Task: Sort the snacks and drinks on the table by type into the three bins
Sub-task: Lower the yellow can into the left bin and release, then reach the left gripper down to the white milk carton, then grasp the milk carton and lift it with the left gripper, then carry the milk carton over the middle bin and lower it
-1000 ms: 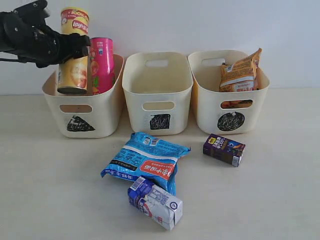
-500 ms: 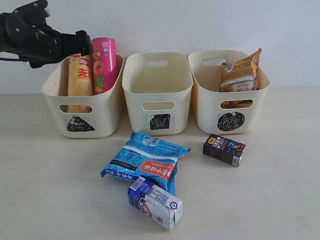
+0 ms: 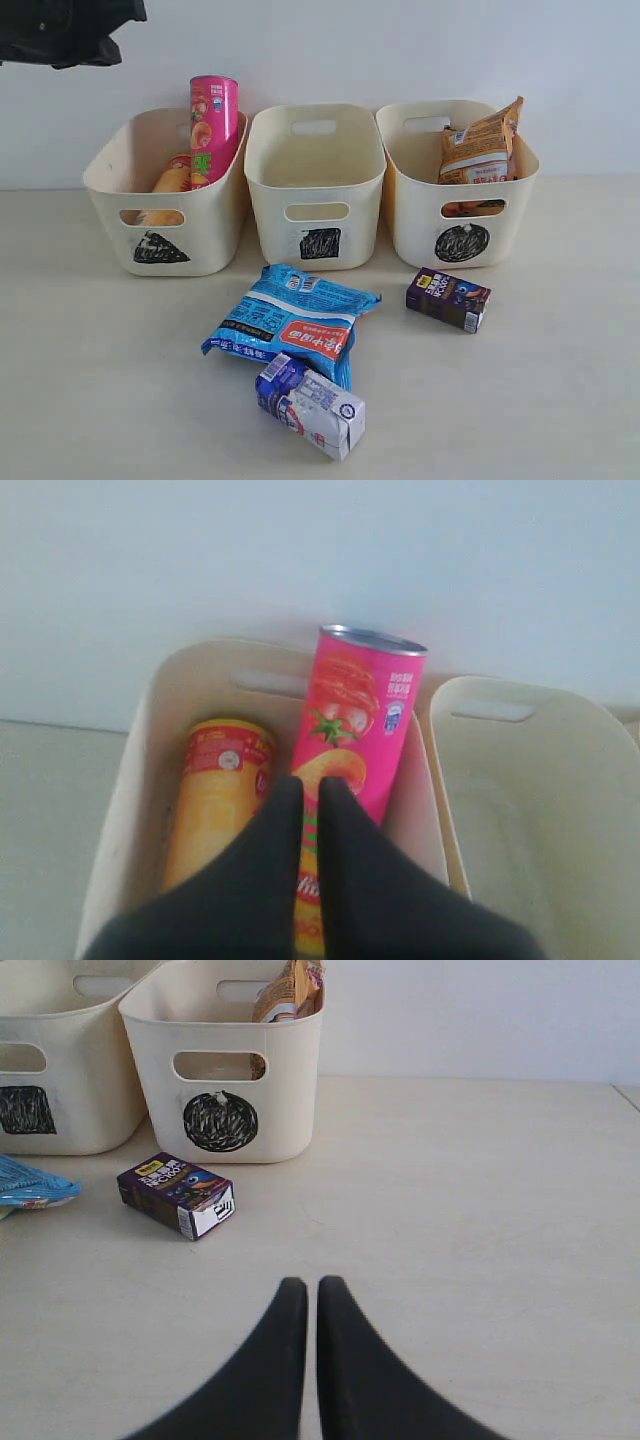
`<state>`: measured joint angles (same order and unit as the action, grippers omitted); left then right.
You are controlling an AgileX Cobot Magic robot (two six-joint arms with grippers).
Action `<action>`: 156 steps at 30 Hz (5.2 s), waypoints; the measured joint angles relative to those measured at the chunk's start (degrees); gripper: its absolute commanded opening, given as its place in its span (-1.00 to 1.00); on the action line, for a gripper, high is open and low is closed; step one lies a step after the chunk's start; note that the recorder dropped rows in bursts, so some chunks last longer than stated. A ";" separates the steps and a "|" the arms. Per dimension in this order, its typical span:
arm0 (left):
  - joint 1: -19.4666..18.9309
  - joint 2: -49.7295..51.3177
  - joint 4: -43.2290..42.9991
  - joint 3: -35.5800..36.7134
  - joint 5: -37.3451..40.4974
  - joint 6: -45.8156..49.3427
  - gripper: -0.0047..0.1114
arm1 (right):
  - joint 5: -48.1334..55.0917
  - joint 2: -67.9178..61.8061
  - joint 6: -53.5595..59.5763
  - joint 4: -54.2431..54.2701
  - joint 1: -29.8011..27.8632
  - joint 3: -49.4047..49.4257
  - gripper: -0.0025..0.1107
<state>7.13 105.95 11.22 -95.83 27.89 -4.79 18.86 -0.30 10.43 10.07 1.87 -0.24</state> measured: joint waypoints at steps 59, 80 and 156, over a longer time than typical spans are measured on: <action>38.60 -19.19 2.60 29.01 25.54 9.25 0.59 | 0.00 0.00 0.00 0.00 0.00 0.00 -0.93; 40.85 3.09 -9.13 23.87 13.22 3.54 0.77 | 0.00 0.00 0.00 0.00 0.00 0.00 -0.93; 23.03 6.22 -17.91 9.31 -37.69 -8.57 -0.85 | 0.00 0.00 -0.11 0.85 0.00 0.00 -0.93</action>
<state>30.16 112.17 -6.69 -86.52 -9.81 -13.36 18.86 -0.30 10.32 10.91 1.87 -0.24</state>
